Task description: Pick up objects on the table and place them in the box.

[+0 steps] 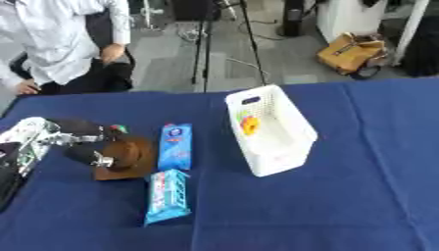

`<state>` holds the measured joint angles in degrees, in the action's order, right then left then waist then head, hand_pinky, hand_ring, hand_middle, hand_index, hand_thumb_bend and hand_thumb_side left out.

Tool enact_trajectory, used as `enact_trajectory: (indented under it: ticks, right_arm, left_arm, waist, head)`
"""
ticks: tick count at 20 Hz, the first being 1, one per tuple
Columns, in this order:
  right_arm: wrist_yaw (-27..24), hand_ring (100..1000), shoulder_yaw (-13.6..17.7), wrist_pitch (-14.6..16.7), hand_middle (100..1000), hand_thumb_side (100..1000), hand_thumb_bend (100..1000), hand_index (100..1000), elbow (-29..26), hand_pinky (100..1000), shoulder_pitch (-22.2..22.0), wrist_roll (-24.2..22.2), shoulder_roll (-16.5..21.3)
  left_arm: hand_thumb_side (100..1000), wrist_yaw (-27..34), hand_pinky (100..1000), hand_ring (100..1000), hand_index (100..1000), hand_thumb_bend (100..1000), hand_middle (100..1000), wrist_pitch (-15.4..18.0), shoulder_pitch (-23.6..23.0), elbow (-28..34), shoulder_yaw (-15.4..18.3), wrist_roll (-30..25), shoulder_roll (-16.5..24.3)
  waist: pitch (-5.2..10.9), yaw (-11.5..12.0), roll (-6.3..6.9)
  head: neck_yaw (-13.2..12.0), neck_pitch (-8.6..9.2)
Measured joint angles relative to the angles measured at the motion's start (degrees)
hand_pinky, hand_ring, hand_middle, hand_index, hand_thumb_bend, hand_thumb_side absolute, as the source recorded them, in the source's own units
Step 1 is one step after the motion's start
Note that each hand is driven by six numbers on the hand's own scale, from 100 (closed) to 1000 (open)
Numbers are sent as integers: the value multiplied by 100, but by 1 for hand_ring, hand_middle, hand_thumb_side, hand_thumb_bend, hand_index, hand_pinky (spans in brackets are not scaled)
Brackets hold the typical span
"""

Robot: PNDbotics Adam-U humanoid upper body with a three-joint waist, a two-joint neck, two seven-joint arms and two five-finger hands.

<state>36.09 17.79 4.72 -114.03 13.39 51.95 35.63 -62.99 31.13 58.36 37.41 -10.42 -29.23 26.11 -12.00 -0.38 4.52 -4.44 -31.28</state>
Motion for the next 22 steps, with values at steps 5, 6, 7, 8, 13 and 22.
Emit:
enact_trajectory:
  ticks: [5, 6, 7, 8, 13, 22]
  right_arm:
    - [-5, 811, 16, 0, 793, 849, 100, 721, 0, 797, 0, 0, -4]
    - [-5, 811, 16, 0, 793, 848, 100, 714, 0, 797, 0, 0, -4]
    - [-6, 811, 17, 0, 794, 846, 100, 713, 0, 797, 0, 0, -5]
    - [-6, 811, 17, 0, 795, 845, 100, 710, 0, 797, 0, 0, -5]
    - [-10, 809, 32, 0, 791, 840, 100, 703, 0, 796, 1, 0, -5]
    - [-34, 807, 87, 0, 786, 837, 100, 696, 0, 795, 18, 0, -5]
  left_arm:
    - [1000, -62, 1000, 1000, 1000, 472, 1000, -188, 1, -62, 3, -47, -44]
    - [1000, -62, 1000, 1000, 1000, 466, 1000, -205, 2, -71, 8, -56, -45]
    - [1000, -60, 1000, 1000, 1000, 465, 999, -218, 3, -87, 20, -69, -46]
    - [1000, -54, 1000, 998, 1000, 462, 992, -230, 5, -96, 35, -81, -47]
    - [1000, -7, 1000, 996, 1000, 458, 997, -288, 8, -132, 38, -160, -48]
    - [1000, 0, 1000, 930, 1000, 459, 980, -301, 8, -171, 39, -312, -60]
  waist:
    - [-3, -19, 1]
    - [-4, -22, 1]
    - [-4, -24, 1]
    - [-4, -24, 1]
    - [-7, -24, 1]
    - [-9, -32, -1]
  head:
    - [-27, 26]
    - [-31, 26]
    - [-33, 26]
    - [-33, 26]
    - [-37, 26]
    - [-45, 27]
